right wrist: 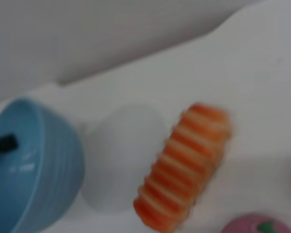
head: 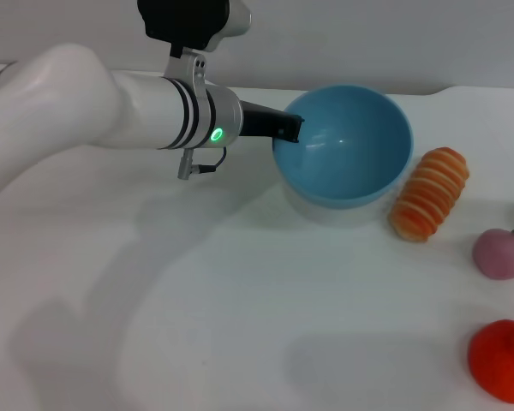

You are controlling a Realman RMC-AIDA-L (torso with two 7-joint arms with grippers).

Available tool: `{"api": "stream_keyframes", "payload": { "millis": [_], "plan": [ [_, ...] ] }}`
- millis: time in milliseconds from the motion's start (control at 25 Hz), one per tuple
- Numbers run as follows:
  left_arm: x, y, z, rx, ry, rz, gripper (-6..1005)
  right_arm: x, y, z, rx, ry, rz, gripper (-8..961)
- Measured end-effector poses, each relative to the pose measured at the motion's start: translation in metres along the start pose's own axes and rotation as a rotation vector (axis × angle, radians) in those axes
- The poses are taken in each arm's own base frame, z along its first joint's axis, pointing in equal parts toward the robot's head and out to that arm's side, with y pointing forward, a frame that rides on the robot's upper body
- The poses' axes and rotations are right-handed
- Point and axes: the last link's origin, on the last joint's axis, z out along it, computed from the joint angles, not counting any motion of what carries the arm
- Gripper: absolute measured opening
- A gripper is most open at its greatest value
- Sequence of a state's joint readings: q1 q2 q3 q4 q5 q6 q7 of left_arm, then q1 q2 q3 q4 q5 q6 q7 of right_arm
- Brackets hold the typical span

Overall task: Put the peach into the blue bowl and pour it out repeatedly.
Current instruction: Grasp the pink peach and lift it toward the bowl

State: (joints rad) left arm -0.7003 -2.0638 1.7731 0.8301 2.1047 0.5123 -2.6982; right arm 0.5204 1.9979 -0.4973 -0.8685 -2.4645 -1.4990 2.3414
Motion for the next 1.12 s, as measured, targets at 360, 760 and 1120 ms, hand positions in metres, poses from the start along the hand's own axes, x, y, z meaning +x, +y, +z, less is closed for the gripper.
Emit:
{"api": "stream_keyframes", "payload": {
  "millis": [360,760,1120],
  "plan": [
    [-0.007,-0.001,0.002,0.003,-0.018,-0.01,-1,0.018,0.002,0.034,0.042,0.103,0.053,639],
    [-0.01,-0.003,0.002,0.008,-0.019,-0.011,0,0.028,-0.017,0.037,0.106,0.058,0.129,638],
    [-0.011,-0.004,0.002,0.014,-0.014,-0.014,-1,0.028,-0.023,0.035,0.136,0.04,0.137,493]
  ]
}}
